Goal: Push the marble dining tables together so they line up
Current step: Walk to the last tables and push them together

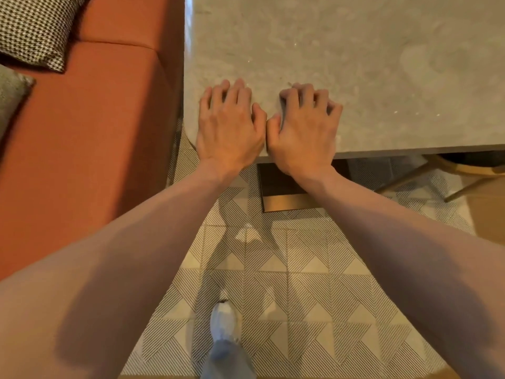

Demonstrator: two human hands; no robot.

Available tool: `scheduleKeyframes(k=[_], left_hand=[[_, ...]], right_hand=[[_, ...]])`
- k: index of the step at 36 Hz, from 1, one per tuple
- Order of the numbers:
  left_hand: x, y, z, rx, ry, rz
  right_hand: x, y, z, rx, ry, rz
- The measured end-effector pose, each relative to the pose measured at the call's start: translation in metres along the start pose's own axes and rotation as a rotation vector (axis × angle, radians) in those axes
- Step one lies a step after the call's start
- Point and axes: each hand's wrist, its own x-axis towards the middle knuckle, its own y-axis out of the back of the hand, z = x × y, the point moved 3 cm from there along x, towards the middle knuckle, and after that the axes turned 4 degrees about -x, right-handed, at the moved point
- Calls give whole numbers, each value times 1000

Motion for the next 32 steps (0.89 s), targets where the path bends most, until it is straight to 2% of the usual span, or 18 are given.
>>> scheduleKeyframes(k=[20, 26, 29, 32], left_hand=[[42, -10, -33, -128, -7, -24], [40, -5, -27, -178, -23, 30], [36, 0, -23, -177, 4, -2], [37, 2, -17, -144, -15, -92]], right_hand=[[34, -13, -24, 17, -74, -35], [33, -6, -22, 63, -83, -73], [30, 1, -21, 80, -78, -120], [32, 3, -12, 138, 8, -243]])
